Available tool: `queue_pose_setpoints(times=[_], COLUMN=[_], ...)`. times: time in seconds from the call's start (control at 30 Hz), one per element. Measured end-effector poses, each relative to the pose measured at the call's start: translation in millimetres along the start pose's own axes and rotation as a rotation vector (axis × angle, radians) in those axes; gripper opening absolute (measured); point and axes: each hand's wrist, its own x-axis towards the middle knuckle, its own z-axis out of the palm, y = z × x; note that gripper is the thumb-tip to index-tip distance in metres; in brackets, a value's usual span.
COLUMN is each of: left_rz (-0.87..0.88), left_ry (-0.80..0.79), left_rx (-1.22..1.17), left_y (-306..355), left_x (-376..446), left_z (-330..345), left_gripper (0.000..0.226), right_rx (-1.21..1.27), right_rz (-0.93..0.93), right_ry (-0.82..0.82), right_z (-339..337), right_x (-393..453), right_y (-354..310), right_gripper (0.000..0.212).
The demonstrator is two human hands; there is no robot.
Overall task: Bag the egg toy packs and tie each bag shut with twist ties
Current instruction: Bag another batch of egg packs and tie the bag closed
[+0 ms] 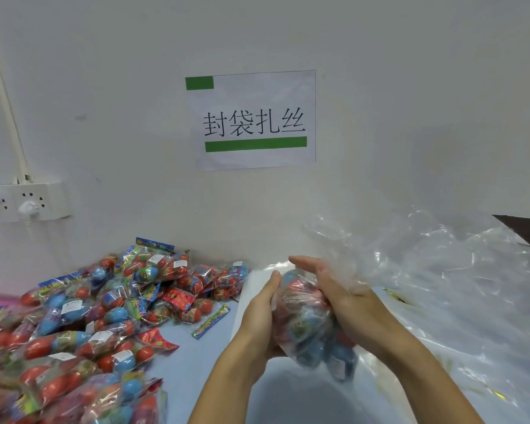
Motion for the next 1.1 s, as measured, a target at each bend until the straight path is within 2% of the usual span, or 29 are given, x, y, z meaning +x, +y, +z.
queue_pose_setpoints(times=[0.07,0.13,0.23,0.3,0.4,0.5,0.57,0.6,0.63,0.67,0.8,0.9,1.0,1.1], left_rz=[-0.034,0.004,0.295,0.479,0.582,0.547,0.492,0.488,0.513,0.558,0.638,0.559,0.447,0.453], left_ry=[0.036,0.123,0.321,0.351,0.157,-0.061,-0.095,-0.090,-0.074,-0.057,0.043,0.172,0.195,0.236], left_rx=[0.064,0.158,0.452,0.591,0.529,0.562,0.650,0.655,0.641,0.629,0.546,0.330,0.115,0.040], left_y=[0.2,3.4,4.9,8.2,20.4,24.5,22.2,21.7,21.8,22.0,24.3,22.7,21.4,22.5], left_x=[1.2,-0.6,1.0,-0.9,-14.0,-24.8,-27.1,-27.1,-26.7,-26.0,-22.3,-18.7,-16.4,-13.4], left_z=[-1.6,1.6,2.9,1.2,4.7,11.5,14.4,14.4,13.8,12.4,9.8,10.4,5.8,-0.6], left_gripper=[0.061,0.051,0.029,0.033,0.020,0.037,0.044,0.034,0.018,0.012,0.023,0.019,0.020,0.025], right_rx=[0.031,0.045,0.042,0.111,0.161,0.039,-0.124,-0.175,-0.181,-0.176,-0.197,-0.197,-0.170,-0.100], right_rz=[-0.002,0.028,0.099,0.142,0.154,0.135,0.150,0.168,0.178,0.175,0.101,0.051,-0.020,-0.077], right_ry=[-0.007,0.029,0.044,0.040,-0.015,-0.142,-0.243,-0.276,-0.288,-0.298,-0.347,-0.350,-0.270,-0.119], right_z=[0.5,-0.1,-2.1,-4.9,-8.4,-4.7,2.3,6.1,9.6,12.3,20.5,27.0,32.8,37.0], right_x=[0.5,2.6,4.4,4.5,5.0,0.3,-1.0,-1.1,-1.5,-1.2,3.3,4.2,4.7,6.4], right_y=[2.6,5.3,9.3,11.9,13.5,11.8,13.7,14.5,13.8,14.6,16.6,18.6,19.8,25.4], right_gripper=[0.034,0.035,0.036,0.035,0.035,0.032,0.034,0.037,0.038,0.037,0.027,0.040,0.042,0.039])
